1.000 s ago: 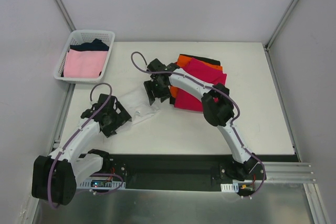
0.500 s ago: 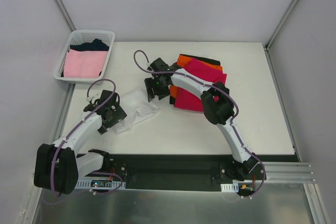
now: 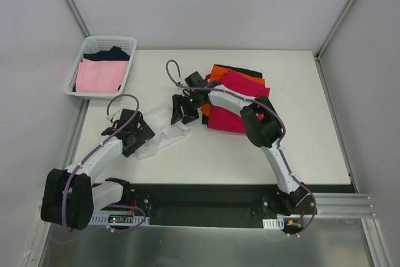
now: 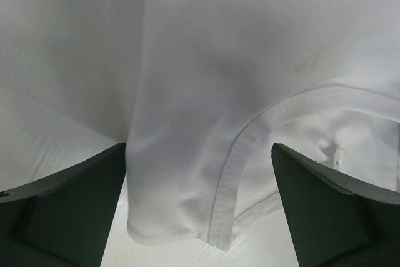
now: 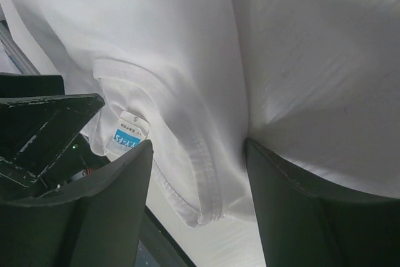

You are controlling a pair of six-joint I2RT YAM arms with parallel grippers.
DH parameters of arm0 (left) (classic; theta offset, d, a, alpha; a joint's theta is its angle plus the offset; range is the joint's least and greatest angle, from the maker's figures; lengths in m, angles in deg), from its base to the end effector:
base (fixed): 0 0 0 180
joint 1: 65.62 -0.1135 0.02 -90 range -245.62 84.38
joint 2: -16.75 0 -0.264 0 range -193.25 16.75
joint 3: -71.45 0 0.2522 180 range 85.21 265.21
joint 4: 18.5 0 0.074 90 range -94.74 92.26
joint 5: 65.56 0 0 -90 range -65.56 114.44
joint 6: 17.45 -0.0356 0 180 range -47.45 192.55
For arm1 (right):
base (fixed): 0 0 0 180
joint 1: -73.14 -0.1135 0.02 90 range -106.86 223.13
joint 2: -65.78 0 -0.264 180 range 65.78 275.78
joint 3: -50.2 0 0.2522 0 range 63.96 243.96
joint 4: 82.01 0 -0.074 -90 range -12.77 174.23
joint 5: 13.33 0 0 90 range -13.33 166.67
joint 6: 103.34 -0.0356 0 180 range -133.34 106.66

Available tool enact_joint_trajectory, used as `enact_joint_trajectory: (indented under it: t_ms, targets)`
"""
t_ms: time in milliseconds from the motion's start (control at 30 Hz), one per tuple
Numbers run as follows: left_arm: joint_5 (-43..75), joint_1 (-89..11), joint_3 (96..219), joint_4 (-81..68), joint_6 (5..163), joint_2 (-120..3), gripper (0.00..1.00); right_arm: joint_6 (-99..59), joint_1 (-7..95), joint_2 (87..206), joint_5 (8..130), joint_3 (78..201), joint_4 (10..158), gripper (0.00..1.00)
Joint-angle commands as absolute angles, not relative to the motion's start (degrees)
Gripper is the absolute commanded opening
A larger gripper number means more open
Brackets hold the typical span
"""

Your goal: Fold and stack the t-shirts

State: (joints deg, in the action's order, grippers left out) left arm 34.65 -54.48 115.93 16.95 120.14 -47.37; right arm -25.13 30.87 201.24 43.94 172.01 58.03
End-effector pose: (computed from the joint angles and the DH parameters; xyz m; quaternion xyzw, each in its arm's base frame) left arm 0.2021 -0.0334 0.1768 -0.3225 0.8942 -0.0725 0.3020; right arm 0.3681 0.3606 0.1555 -0.3245 0.8563 0.3746 0.1452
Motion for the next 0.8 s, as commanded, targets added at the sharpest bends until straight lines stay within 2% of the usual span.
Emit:
enact_joint_trajectory:
  t_ms: [0, 167, 400, 633, 767]
  targets:
    - [30.2, -55.1, 114.0, 7.0, 121.7, -48.4, 0.99, -26.1, 30.1, 199.3, 43.6, 167.7, 57.9, 0.65]
    - [29.3, -56.3, 111.5, 1.3, 124.6, -49.2, 0.99, -25.2, 30.0, 197.2, 43.9, 164.6, 57.9, 0.65]
    - [30.7, -64.7, 109.7, 5.9, 124.2, -46.5, 0.99, -23.2, 30.0, 195.8, 44.5, 162.3, 56.2, 0.66]
    - [27.7, -65.3, 110.5, 5.9, 123.2, -49.3, 0.99, -23.4, 30.1, 196.4, 44.9, 162.7, 56.2, 0.65]
    - [18.7, -68.2, 108.0, -6.2, 120.6, -50.6, 0.99, -23.4, 30.1, 196.3, 45.2, 162.4, 56.2, 0.66]
